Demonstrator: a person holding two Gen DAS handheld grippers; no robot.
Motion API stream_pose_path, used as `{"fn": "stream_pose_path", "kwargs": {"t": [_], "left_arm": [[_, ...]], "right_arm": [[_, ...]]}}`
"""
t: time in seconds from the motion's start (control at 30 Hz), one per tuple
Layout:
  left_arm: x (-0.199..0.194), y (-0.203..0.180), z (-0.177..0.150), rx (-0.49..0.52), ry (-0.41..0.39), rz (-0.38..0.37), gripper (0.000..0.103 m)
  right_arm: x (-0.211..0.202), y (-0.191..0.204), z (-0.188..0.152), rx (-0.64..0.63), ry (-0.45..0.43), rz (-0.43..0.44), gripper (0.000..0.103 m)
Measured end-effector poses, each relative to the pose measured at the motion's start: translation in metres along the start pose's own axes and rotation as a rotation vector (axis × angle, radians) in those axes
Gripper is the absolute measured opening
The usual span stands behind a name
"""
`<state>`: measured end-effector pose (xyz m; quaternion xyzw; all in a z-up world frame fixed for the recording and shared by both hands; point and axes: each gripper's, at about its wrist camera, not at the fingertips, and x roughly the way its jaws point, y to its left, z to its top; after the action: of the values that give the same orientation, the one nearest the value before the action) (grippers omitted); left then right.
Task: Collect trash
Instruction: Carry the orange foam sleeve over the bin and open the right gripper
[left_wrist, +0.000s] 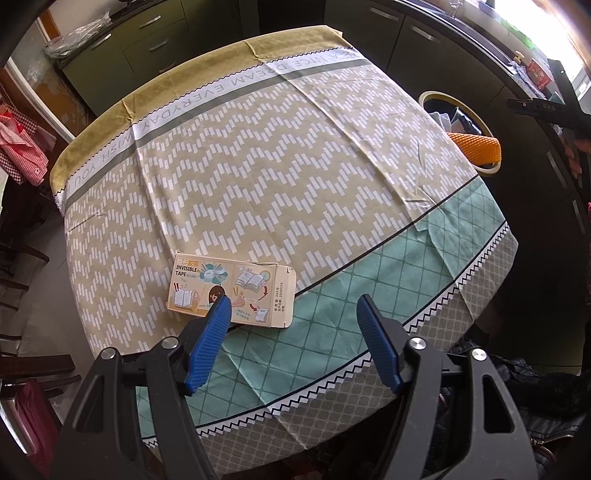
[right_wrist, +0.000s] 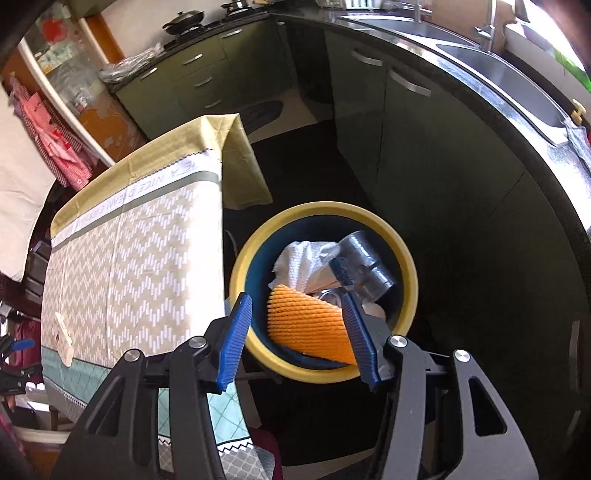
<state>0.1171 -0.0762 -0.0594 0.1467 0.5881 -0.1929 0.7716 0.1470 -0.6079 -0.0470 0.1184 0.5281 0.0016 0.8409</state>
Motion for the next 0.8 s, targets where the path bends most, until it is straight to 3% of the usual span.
{"fn": "stream_pose_path", "kwargs": {"t": [0.2, 0.43, 0.57, 0.8], "left_arm": [[0.0, 0.017, 0.0, -0.054, 0.011, 0.0, 0.07], [0.019, 0.031, -0.009, -0.13, 0.087, -0.042, 0.07], [0.029, 0.035, -0.017, -0.138, 0.131, -0.058, 0.07], [0.054, 0.063, -0.022, -0.256, 0.193, -0.095, 0.07]], "right_arm": [[0.006, 0.044, -0.007, -0.11, 0.024, 0.054, 0.052], [0.014, 0.082, -0.015, -0.199, 0.055, 0.082, 0.052], [0.015, 0.099, -0.019, -0.246, 0.065, 0.096, 0.056], [0.017, 0.111, -0.019, -0.273, 0.067, 0.096, 0.057]]}}
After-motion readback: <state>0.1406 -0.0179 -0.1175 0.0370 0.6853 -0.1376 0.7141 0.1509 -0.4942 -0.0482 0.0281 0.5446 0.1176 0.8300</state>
